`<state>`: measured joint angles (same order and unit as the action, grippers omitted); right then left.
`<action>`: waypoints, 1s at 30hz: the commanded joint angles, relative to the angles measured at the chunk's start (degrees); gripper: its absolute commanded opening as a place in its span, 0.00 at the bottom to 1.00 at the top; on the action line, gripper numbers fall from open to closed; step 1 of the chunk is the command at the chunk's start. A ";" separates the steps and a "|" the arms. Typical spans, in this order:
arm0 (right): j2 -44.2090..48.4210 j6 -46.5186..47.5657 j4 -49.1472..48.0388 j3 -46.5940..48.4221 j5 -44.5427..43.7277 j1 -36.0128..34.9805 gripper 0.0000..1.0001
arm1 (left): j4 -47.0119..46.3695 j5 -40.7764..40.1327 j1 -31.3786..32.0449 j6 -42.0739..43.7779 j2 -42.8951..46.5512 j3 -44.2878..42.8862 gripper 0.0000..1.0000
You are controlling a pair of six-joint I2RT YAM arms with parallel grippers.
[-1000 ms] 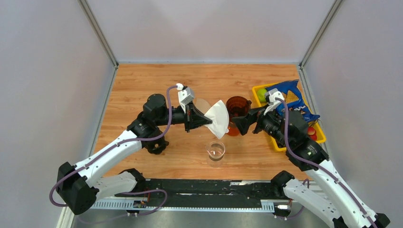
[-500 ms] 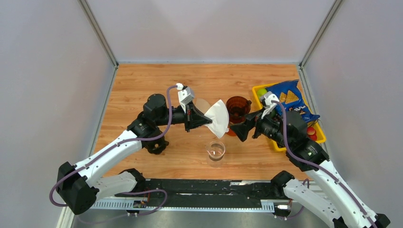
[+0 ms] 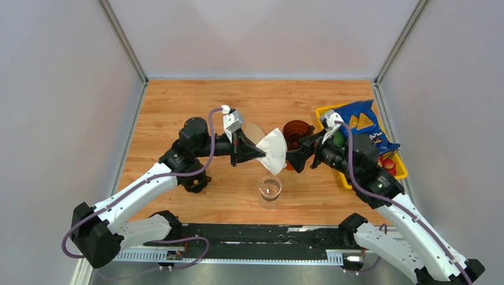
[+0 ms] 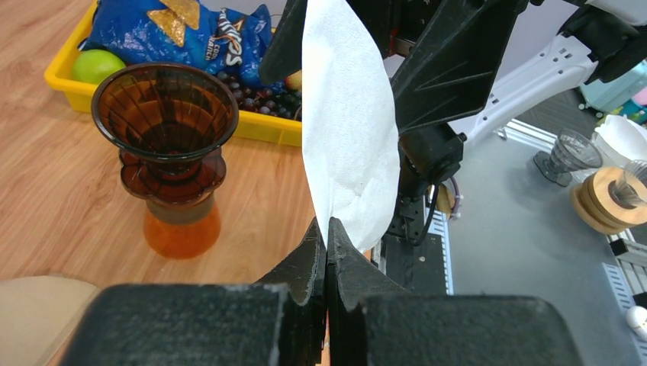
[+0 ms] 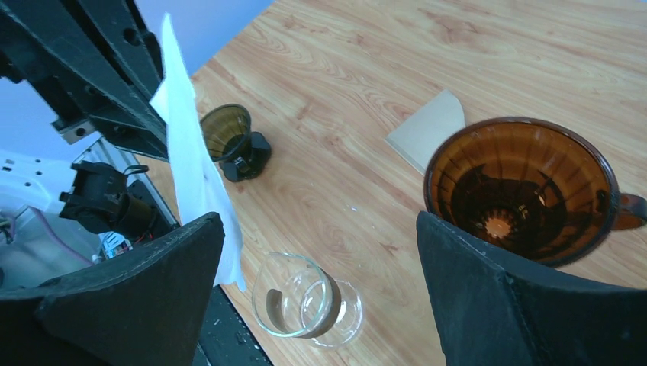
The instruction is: Place the coffee filter in the dripper
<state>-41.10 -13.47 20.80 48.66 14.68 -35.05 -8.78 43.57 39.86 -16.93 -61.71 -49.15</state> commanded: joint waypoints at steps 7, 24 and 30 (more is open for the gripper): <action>-1.91 -0.63 -9.77 -1.23 11.03 0.16 0.93 | -3.27 6.91 0.22 3.26 2.21 0.00 0.00; -3.79 4.15 -13.11 -1.82 27.98 0.20 0.69 | -0.38 18.16 0.22 12.13 2.06 -0.86 0.00; -5.28 3.76 -16.24 -1.64 31.77 0.16 0.66 | -1.00 18.29 0.22 11.32 1.17 -1.54 0.00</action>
<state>-45.69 -10.76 9.78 46.72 41.34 -35.05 -8.38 59.77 39.90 -7.11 -59.99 -48.69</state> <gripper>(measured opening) 0.674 0.007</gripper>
